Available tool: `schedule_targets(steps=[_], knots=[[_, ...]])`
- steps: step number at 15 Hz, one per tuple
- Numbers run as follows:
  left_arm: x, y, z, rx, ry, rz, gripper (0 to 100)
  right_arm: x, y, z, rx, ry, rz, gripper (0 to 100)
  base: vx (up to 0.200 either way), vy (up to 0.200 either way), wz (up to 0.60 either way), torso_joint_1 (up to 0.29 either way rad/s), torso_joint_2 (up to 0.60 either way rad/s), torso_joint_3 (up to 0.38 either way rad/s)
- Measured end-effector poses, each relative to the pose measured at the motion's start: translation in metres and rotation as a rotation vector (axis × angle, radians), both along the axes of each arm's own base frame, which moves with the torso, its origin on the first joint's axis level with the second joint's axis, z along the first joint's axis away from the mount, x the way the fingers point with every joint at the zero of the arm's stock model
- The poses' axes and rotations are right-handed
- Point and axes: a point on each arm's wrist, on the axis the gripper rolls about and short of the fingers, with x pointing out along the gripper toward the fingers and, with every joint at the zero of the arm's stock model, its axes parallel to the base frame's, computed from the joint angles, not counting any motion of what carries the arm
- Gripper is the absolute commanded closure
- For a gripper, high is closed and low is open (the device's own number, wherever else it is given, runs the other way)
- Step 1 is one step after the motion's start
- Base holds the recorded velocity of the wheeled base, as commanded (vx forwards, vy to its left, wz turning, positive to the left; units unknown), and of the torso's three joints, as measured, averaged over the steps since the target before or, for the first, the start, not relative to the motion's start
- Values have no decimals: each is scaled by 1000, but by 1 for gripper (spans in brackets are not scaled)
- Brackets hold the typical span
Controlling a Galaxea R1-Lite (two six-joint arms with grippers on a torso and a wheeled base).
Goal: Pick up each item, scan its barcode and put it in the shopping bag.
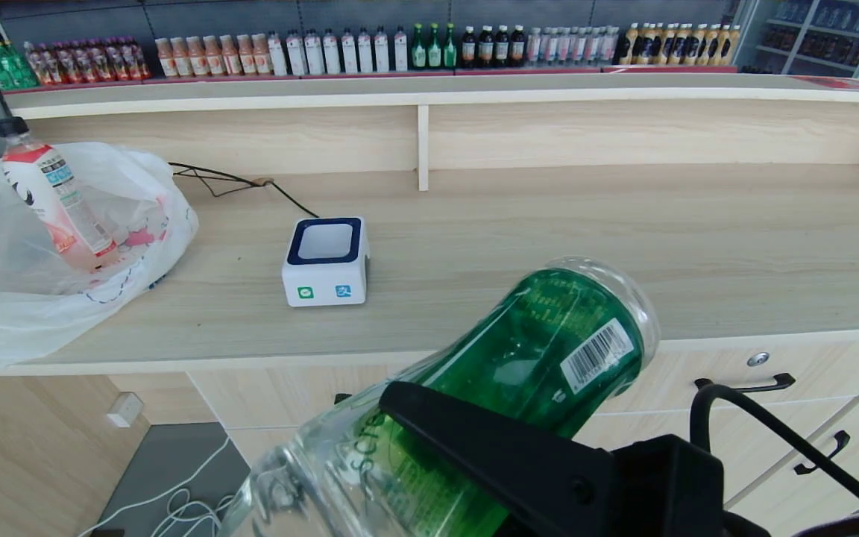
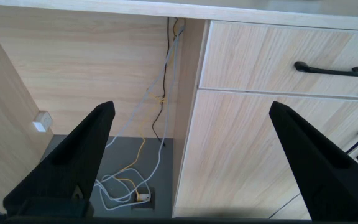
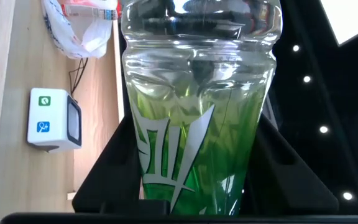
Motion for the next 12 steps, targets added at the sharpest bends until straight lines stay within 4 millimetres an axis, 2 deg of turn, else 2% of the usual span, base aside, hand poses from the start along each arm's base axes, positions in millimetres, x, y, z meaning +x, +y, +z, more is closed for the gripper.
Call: schedule_targets(steps=[7,12], knots=[[0,0,0,0,0,-1,0,-6,-12,9,81,107,59,100,0,0,0,0,0,0],[0,0,0,0,0,0,0,4,-24,7,158,288,83,100,0,0,0,0,0,0]])
